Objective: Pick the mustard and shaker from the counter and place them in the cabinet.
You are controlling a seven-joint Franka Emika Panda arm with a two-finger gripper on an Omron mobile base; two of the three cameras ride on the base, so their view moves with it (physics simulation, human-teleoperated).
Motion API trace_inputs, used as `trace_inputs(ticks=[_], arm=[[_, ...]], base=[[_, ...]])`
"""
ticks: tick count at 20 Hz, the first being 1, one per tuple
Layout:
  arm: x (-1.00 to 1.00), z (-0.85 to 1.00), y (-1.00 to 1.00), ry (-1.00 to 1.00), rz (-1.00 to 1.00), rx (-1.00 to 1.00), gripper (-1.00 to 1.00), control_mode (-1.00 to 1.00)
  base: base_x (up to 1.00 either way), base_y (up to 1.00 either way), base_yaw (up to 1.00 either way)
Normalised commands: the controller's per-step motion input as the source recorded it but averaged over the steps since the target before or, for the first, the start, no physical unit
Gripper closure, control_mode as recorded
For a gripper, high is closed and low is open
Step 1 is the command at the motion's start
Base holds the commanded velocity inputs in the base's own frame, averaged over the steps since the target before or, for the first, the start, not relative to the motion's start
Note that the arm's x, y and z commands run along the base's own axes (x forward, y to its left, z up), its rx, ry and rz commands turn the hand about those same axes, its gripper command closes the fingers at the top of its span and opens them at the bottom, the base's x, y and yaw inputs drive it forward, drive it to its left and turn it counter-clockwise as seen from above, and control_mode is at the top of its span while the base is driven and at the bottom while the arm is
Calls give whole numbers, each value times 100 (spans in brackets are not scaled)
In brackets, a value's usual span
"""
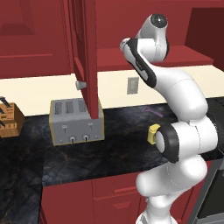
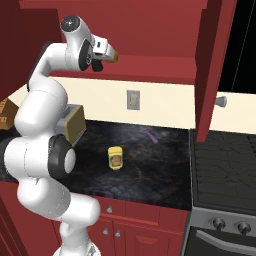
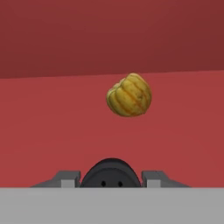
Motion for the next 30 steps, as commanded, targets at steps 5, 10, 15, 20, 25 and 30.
trace_inputs(ticks=[5, 10, 15, 20, 25, 30], arm=[[2, -20, 0, 0, 0, 0, -100, -100], [22, -11, 1, -4, 0, 0, -100, -100], [28, -1, 0, -9, 0, 0, -100, -100], [2, 0, 0, -12, 0, 0, -100, -100], [0, 0, 0, -12, 0, 0, -100, -100], [-54, 0, -12, -14, 0, 0, -100, -100]], base=[[0, 0, 0], [0, 0, 0], [0, 0, 0], [0, 0, 0], [0, 0, 0], [0, 0, 0]])
